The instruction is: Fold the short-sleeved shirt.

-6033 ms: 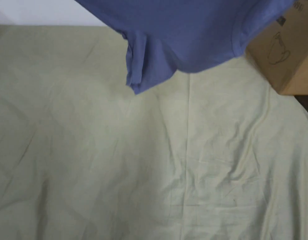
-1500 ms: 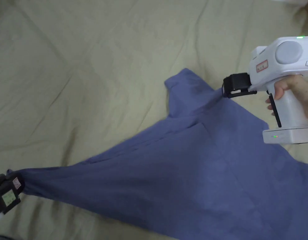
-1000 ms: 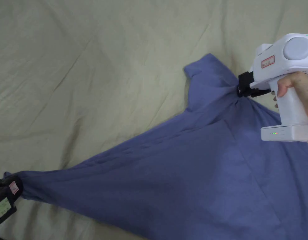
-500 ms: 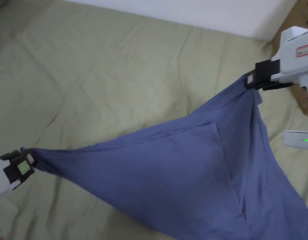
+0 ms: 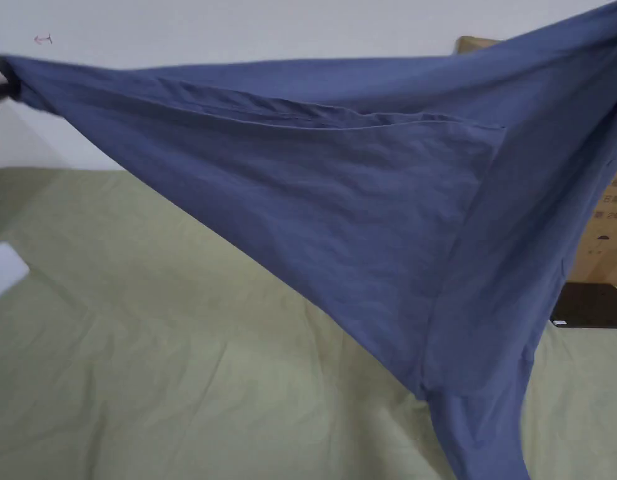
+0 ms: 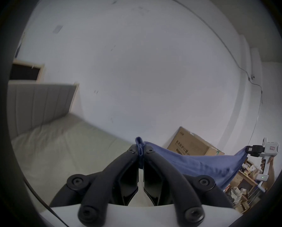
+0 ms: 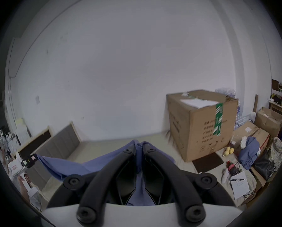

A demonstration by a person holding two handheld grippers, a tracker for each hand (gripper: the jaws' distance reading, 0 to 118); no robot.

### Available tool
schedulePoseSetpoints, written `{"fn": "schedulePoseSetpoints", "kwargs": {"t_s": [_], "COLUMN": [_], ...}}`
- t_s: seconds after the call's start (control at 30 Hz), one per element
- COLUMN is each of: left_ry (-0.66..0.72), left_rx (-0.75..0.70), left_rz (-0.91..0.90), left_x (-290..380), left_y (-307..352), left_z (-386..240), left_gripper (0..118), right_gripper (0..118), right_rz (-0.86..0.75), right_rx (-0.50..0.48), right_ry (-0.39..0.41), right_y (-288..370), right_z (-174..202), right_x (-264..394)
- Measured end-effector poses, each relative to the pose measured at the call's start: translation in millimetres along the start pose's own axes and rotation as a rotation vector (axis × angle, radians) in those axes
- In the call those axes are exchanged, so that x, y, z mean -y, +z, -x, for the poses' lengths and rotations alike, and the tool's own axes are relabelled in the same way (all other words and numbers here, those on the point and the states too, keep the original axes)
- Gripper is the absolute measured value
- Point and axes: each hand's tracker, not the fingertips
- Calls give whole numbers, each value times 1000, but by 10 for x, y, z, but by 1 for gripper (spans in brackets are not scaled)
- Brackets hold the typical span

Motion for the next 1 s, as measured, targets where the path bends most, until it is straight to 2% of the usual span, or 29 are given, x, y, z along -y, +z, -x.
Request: {"fn": "schedulePoseSetpoints", "kwargs": {"t_s": [0.17, 0.4, 0.5, 0.73, 0.87, 1.0], "left_ry": [-22, -13, -35, -95, -116, -147], "left_rx": [16, -59, -84, -128, -182, -246], "left_rz": [-95, -170, -152, -16, 59, 99], "left_x": [-524, -819, -888, -962, -995, -1020], "left_y": [140, 99, -20, -505, -940, -1474], "left_z": [-326, -483, -469, -297, -211, -202], "left_gripper": [0, 0, 0, 0, 0, 0], "right_gripper": [5, 5, 5, 5, 5, 5], "right_rz": [-81, -109, -105, -46, 6, 33], "right_rx": [-15, -28, -23, 23, 88, 140], "right_ry": [-49, -68, -50, -23, 18, 24], "right_y": [467, 454, 374, -106, -549, -1112], "right_z": [-63, 148, 253, 391, 525, 670], "right_x": [-240, -348, -374, -433, -436, -468]}}
